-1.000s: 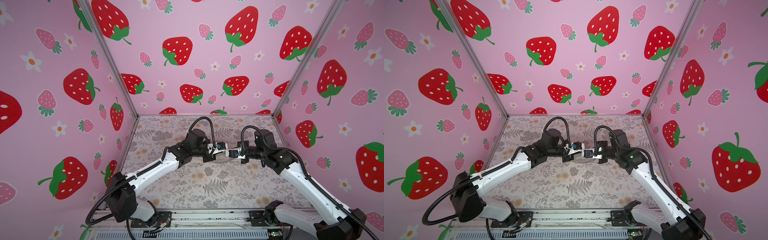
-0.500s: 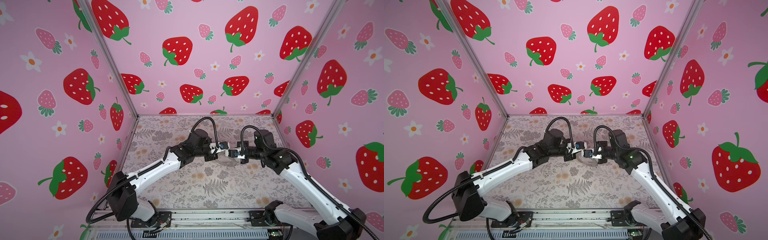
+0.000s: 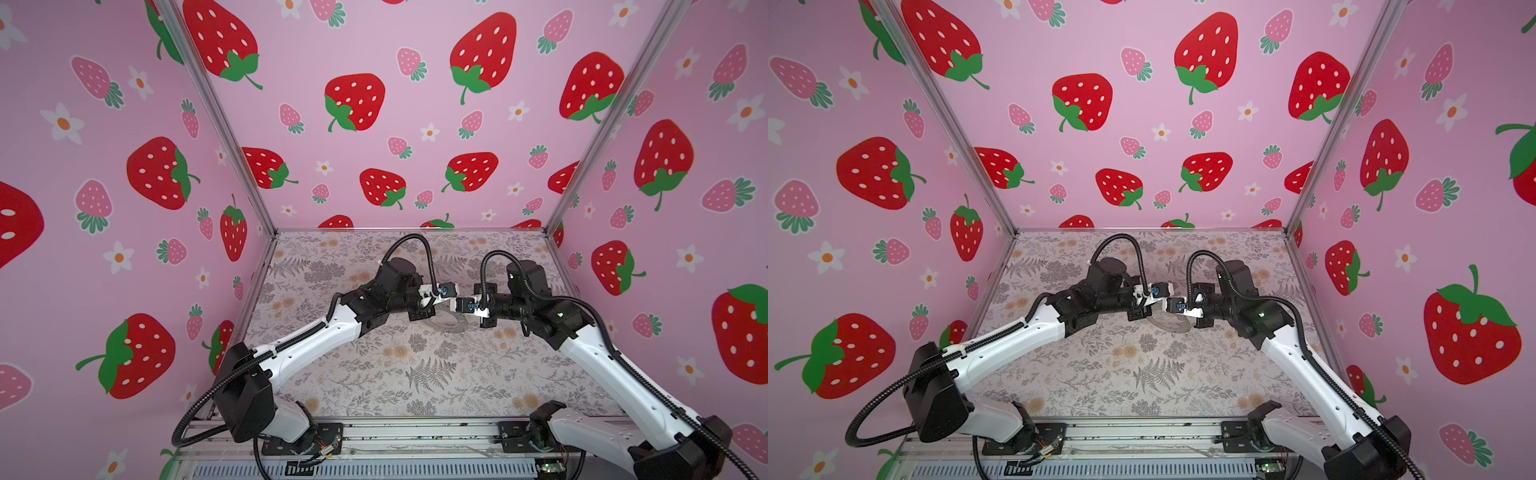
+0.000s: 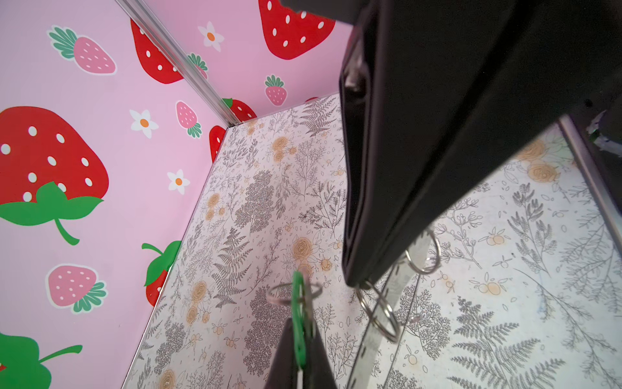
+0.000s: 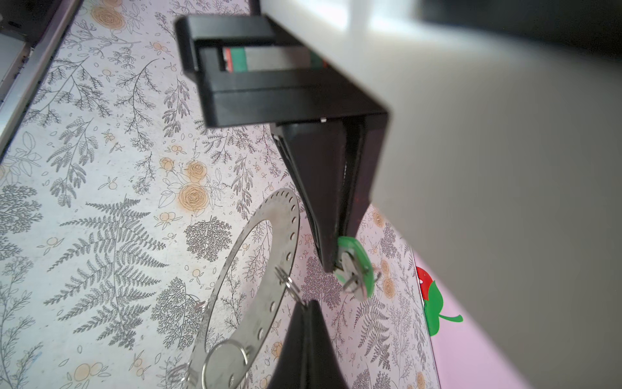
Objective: Put the keys on the keyring
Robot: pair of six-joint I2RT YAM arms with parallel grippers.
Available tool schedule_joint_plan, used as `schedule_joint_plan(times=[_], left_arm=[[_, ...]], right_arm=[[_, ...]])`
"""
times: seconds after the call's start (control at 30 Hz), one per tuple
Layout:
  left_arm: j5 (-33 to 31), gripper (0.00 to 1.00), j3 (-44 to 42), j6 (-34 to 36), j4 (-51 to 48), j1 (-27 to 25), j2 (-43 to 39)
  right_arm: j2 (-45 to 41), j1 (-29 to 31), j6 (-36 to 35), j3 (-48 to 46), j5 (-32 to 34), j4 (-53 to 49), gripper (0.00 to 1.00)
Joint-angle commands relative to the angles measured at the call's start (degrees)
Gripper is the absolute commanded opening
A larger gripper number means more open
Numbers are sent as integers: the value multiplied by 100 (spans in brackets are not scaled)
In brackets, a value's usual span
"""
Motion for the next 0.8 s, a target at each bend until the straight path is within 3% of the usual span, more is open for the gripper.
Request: schedule_joint_plan(times=[0.0, 0.23, 0.33, 0.43, 0.77], left_arm=[[376, 0, -125, 307, -153, -27, -95], [531, 0, -248, 278, -408, 674, 14], [461, 0, -460, 49, -223, 905, 53], [308, 0, -552, -71, -244, 920, 72], [657, 0, -921, -434, 102, 829, 121]], right_arm=[[-164, -60, 199, -146, -95, 456, 0], [-266, -60, -276, -628, -124, 246, 0], [-331, -60, -120, -833, 31, 550, 0], [-272, -60, -58, -892, 184, 628, 0], [-157, -60, 185, -1172, 381, 912, 0]])
